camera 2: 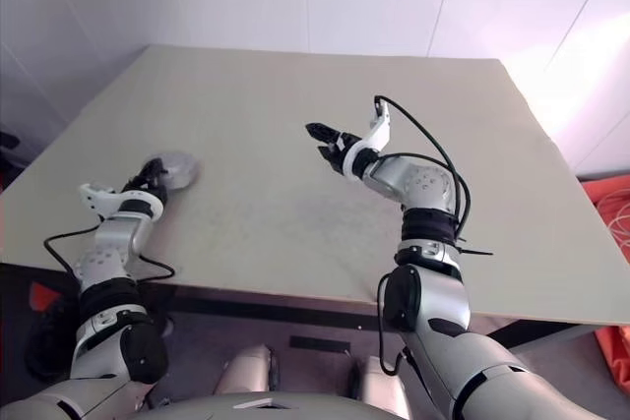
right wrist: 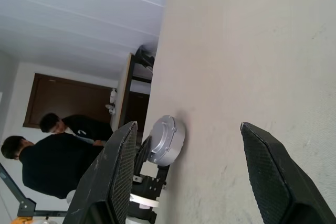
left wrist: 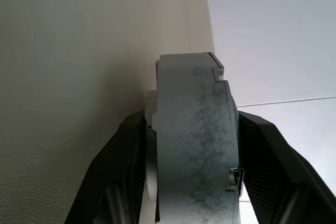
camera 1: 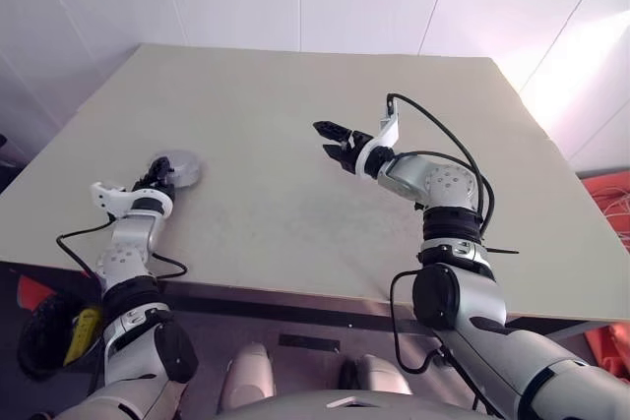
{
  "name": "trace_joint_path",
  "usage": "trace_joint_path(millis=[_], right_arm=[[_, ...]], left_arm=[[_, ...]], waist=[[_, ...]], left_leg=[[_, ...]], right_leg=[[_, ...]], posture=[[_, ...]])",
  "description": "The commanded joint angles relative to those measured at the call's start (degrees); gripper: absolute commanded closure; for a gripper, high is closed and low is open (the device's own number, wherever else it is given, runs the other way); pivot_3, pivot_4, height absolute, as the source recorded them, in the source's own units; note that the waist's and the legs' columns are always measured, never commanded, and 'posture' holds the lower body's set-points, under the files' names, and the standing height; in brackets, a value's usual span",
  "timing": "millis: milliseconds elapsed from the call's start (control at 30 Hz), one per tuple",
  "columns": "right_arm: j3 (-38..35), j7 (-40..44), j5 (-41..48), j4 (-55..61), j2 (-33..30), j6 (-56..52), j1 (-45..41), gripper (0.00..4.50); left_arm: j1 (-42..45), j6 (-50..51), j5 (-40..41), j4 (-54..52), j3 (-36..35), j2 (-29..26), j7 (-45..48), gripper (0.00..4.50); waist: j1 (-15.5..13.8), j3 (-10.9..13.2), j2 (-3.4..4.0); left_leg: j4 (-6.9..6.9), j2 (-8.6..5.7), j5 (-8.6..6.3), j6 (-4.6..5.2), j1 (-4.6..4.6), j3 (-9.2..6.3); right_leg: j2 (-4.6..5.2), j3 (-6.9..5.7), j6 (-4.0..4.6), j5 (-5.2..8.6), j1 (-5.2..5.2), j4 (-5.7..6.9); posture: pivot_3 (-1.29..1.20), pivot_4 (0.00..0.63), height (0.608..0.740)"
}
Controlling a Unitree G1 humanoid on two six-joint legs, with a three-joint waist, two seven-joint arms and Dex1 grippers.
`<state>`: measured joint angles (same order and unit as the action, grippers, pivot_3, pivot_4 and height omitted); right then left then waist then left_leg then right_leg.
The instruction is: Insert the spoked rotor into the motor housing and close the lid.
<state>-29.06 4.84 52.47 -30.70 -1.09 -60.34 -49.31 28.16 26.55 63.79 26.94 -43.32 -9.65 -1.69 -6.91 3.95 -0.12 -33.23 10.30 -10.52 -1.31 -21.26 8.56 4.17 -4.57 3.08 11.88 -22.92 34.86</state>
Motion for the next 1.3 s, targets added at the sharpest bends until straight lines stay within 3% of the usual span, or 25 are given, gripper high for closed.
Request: trace_joint_path(millis=[33,167,400,433,600,700,867,967,1167,1267,1300], right_arm=[[0.1,0.9,0.4,0.2,-0.2,0.8,-1.9,0.92],[0.2,1.1,0.1,-0.2,-0.3,1.1,-1.9,0.92],[-0.1,0.7,-0.1,-0.5,-0.2,1.0,-1.8,0.89],[-0.1,0.6,0.0,-0.6,-0.2,1.0,-1.8,0.89],[-0.1,0.5,0.0,-1.3,-0.4,0.1,-1.9,0.89],[0.3,0.8,-0.2,-1.7,-0.7,-0.8,-1.9,0.89],[0.8,1.6,-0.1,-1.7,-0.9,-1.8,-1.9,0.89],[1.0,1.9,-0.1,-1.5,-0.8,-2.1,-1.9,0.89],[1.6,3.1,0.2,-0.6,-0.7,-3.4,-1.5,0.89],[3.4,6.2,0.0,1.6,-1.2,-4.0,-0.8,0.89],[4.1,7.2,-0.2,2.4,-1.4,-4.0,-0.5,0.89]], left_arm=[[2.5,-1.6,-0.2,-1.8,0.1,-0.7,0.9,2.3],[3.0,-2.6,-1.6,-0.7,0.2,-1.3,0.5,2.3],[3.8,-4.7,-3.5,2.0,-0.9,-2.1,-0.7,0.11],[4.1,-5.1,-3.2,2.8,-1.6,-2.1,-1.1,0.02],[4.2,-9.3,-6.5,6.1,-2.2,-3.2,-2.5,0.02],[3.6,-15.2,-12.7,10.4,-1.4,-5.1,-6.4,0.02],[2.7,-22.8,-20.7,17.6,0.1,-9.2,-12.4,0.02],[2.5,-25.9,-24.9,19.8,2.0,-11.1,-14.3,0.02],[2.5,-32.5,-34.9,21.3,6.7,-14.1,-18.0,0.02],[3.1,-35.6,-40.2,20.3,10.2,-15.4,-17.5,0.02],[3.3,-36.4,-41.7,20.1,11.1,-15.8,-17.3,0.02]], waist=[[-0.1,0.0,-0.01],[-0.1,0.0,-0.02],[-0.2,0.0,-0.03],[-0.1,0.0,-0.03],[0.0,0.0,-0.03],[0.5,-0.1,0.06],[3.2,-0.2,0.24],[4.8,-0.2,0.26],[4.7,-0.3,0.28],[3.1,-0.3,0.2],[2.5,-0.3,0.18]], left_leg=[[0.0,0.0,0.0,0.0,0.0,0.0],[0.0,0.0,0.0,0.0,0.01,0.0],[0.0,0.01,0.0,-0.01,0.11,0.0],[0.0,0.02,0.01,-0.02,0.16,0.0],[0.0,0.02,0.03,-0.06,0.29,0.02],[0.01,0.05,0.06,-0.1,0.44,0.04],[0.34,0.17,0.12,-0.21,1.45,0.23],[0.43,0.35,0.13,-0.24,1.75,0.25],[0.44,0.56,-0.03,-0.48,1.61,0.18],[0.36,0.55,-0.07,-0.48,1.23,0.0],[0.28,0.55,-0.1,-0.44,0.99,0.0]], right_leg=[[0.0,0.0,0.0,0.0,0.0,0.01],[0.0,0.0,0.01,0.0,0.0,0.02],[0.0,0.01,0.01,0.0,0.06,0.06],[0.0,0.0,0.01,0.0,0.09,0.08],[0.0,0.03,0.0,0.0,0.16,0.11],[-0.01,0.03,-0.22,0.14,0.25,0.15],[-0.08,0.11,-0.04,0.35,1.08,0.02],[-0.12,-0.03,-0.04,0.36,1.08,-0.04],[-0.34,-0.04,0.06,0.3,0.62,0.02],[-0.41,-0.06,0.14,0.11,0.2,0.02],[-0.41,-0.07,0.53,-0.17,0.0,0.02]], posture=[[0.0,0.0,0.74],[0.0,0.0,0.74],[0.0,0.0,0.74],[0.0,0.0,0.74],[0.0,0.0,0.74],[0.0,0.0,0.74],[0.0,0.0,0.74],[0.0,0.0,0.74],[0.0,0.0,0.74],[0.0,0.0,0.74],[0.0,0.0,0.74]])
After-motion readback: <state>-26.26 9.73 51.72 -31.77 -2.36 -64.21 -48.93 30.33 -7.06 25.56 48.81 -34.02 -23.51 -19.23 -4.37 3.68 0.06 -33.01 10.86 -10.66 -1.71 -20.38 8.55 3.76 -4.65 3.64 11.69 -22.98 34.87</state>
